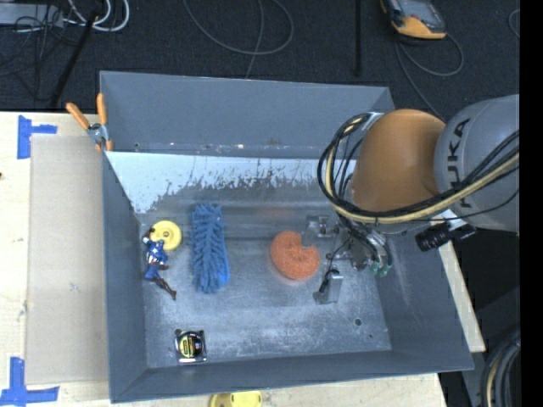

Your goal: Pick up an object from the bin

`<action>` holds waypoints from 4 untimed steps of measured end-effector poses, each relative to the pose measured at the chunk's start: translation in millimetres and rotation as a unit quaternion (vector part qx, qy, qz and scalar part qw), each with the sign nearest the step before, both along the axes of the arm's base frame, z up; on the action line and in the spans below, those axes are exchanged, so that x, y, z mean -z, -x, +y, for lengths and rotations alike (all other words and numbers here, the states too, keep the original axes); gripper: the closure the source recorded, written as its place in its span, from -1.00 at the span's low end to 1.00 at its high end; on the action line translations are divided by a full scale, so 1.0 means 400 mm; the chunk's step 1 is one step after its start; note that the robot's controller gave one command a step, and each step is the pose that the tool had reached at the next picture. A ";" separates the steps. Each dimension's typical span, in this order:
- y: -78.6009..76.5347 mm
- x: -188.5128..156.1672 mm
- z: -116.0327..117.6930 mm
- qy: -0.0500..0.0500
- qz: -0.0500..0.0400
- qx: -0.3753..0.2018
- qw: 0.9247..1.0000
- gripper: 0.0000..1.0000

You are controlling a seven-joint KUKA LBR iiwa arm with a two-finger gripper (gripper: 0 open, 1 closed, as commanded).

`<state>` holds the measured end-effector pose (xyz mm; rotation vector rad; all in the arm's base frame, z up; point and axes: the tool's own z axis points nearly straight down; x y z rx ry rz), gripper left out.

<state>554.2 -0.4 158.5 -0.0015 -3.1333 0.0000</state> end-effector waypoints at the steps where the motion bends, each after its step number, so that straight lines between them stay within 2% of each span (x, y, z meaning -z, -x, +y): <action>1: -0.004 -0.011 0.000 0.000 -0.004 0.000 1.000 -1.00; 2: -0.071 0.062 0.033 0.000 -0.008 -0.008 1.000 -1.00; 3: -0.058 0.145 0.079 0.000 -0.004 -0.037 0.999 -1.00; 4: -0.111 0.194 0.087 0.000 -0.005 -0.040 0.999 -1.00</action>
Offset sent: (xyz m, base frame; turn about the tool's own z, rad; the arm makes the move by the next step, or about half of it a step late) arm 0.0420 0.0230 -0.0488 -0.0250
